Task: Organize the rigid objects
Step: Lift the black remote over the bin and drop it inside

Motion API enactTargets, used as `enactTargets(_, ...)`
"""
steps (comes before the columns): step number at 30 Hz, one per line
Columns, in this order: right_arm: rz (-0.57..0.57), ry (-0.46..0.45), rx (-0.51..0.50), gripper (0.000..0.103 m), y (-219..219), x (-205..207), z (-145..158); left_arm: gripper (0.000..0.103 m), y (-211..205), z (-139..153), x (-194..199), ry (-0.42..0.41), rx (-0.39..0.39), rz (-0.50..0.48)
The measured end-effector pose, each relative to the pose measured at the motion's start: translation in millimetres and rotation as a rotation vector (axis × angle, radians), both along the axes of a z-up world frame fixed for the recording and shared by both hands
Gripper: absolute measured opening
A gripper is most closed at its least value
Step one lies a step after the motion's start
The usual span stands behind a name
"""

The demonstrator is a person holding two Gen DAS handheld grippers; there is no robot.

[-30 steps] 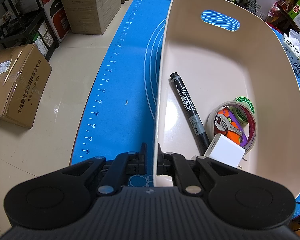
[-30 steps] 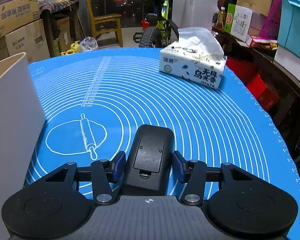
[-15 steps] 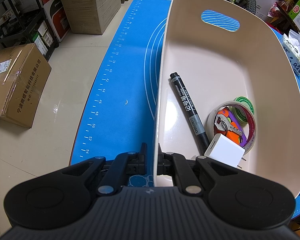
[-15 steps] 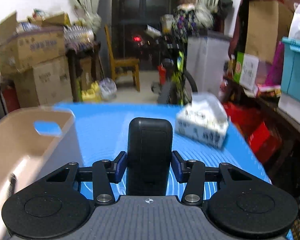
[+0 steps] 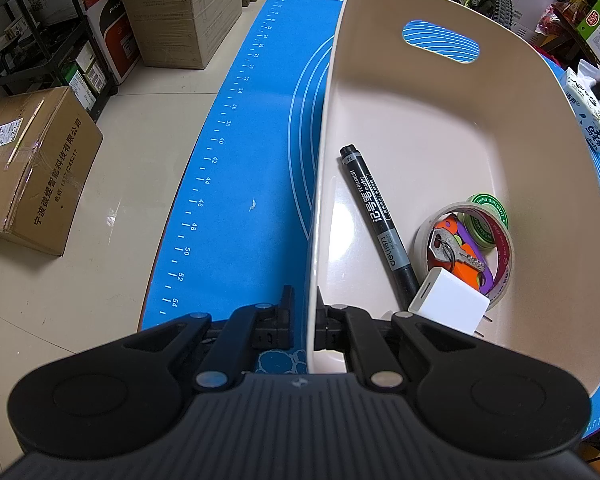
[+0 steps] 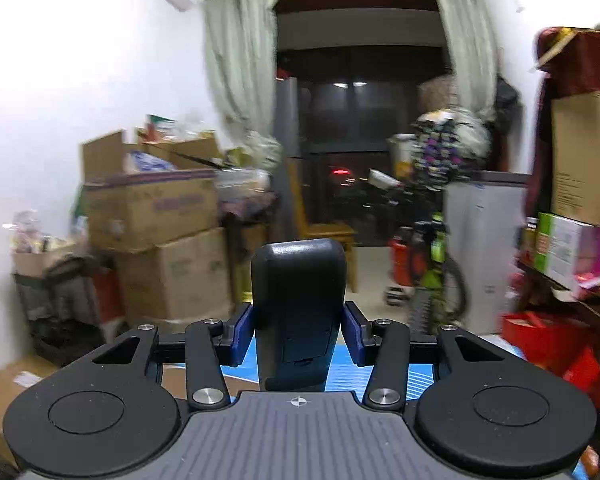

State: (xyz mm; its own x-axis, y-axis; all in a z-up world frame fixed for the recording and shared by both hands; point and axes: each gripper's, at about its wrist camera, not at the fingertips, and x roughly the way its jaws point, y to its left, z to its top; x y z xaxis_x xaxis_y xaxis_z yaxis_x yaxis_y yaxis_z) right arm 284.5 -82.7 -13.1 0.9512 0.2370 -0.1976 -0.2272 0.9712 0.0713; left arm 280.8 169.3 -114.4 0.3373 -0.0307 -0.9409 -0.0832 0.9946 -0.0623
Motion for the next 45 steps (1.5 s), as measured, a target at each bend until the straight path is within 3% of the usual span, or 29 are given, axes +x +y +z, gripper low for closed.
enactTargets(5,0.105,0.041,0.014,0.052,27.9,-1.0,2.1,0.009,-0.1,0.0,0.0,0.000,0.000,0.000)
enactTargets(11,0.186,0.182,-0.008,0.053,61.0,8.7,-25.9,0.009,-0.3,-0.5,-0.2,0.000,0.001,0.000)
enactTargets(24,0.188,0.482,-0.014,0.053,93.5,42.7,-88.4,0.009,-0.4,-0.3,-0.4,0.000,0.005,-0.001)
enactTargets(30,0.188,0.487,-0.025,0.054,97.9,45.9,-89.7,0.009,-0.8,0.2,-1.0,-0.002,0.011,-0.002)
enactTargets(32,0.199,0.486,-0.017,0.066,96.6,44.0,-87.5,0.010,-1.9,0.4,-1.2,-0.003,0.014,-0.003)
enactTargets(35,0.206,0.471,0.001,0.078,89.0,36.8,-78.3,0.017,-2.8,4.8,-3.9,-0.024,0.039,-0.004)
enactTargets(39,0.212,0.456,0.000,0.093,82.5,26.2,-66.2,0.043,-4.3,19.2,-8.9,-0.075,0.122,0.016)
enactTargets(45,0.215,0.435,-0.006,0.098,67.5,5.9,-48.7,0.062,-13.3,46.0,-23.6,-0.176,0.154,0.015)
